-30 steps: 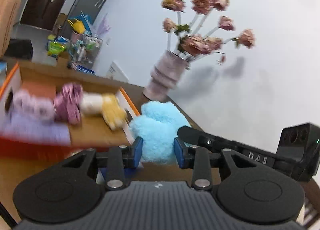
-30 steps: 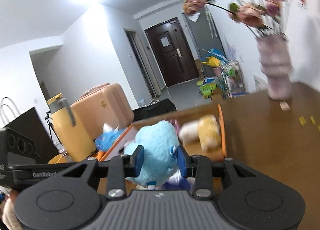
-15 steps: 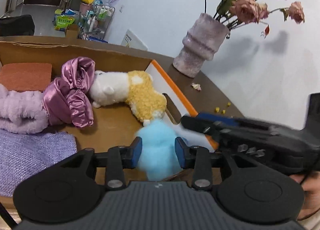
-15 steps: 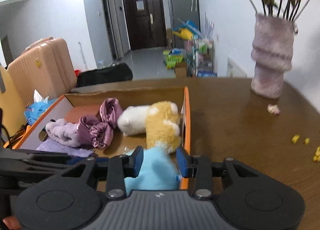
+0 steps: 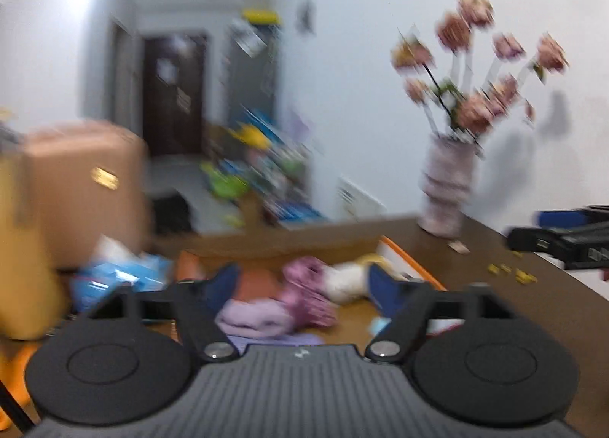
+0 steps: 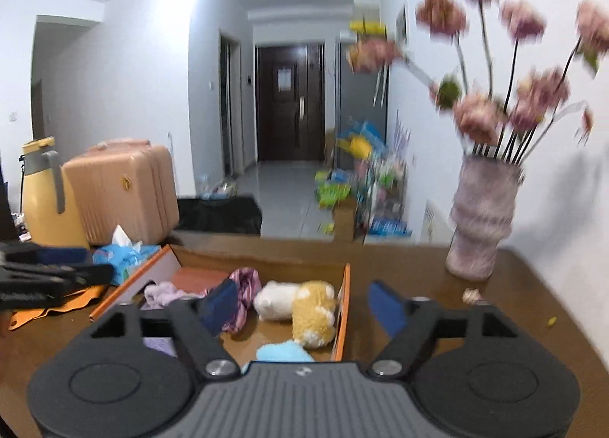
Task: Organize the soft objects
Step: 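Withdraw both grippers from the box toward the clear plastic bag, then close both grippers on the clear iridescent plastic bag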
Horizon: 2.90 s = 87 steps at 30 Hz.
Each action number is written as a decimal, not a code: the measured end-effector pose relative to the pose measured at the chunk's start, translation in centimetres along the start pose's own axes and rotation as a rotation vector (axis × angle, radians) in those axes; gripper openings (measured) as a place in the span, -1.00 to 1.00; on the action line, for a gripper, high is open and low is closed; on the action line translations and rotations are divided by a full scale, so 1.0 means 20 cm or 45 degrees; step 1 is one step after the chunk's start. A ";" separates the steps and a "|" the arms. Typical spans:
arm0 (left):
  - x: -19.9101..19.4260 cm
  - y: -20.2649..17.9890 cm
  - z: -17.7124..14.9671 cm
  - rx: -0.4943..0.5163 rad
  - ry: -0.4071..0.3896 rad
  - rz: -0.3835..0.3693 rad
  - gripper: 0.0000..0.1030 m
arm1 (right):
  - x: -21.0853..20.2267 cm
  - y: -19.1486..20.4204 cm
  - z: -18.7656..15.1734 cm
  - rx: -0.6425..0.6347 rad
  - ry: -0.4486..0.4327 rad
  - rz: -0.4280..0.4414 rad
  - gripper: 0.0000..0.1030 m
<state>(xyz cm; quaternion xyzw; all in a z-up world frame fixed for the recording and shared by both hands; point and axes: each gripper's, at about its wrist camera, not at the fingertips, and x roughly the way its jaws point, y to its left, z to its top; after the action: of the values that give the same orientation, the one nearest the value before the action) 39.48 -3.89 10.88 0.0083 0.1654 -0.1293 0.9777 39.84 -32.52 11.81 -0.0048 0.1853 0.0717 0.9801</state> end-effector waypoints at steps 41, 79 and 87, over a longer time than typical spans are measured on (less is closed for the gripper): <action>-0.47 -0.10 -0.72 -0.078 0.171 0.079 0.57 | -0.51 0.34 -0.88 0.297 0.127 0.217 0.18; -0.59 0.00 -0.87 -0.321 0.279 -0.230 0.58 | -0.62 0.53 -1.04 0.130 0.270 0.402 -0.29; -0.57 -0.10 -0.88 -0.310 0.322 -0.351 0.50 | -0.67 0.42 -1.06 0.307 0.221 0.402 -0.29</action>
<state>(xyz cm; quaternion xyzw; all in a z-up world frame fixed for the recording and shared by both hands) 23.01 -1.94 -1.99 -0.1162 0.3007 -0.2387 0.9160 18.52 -26.91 -2.94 0.1354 0.2746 0.2012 0.9305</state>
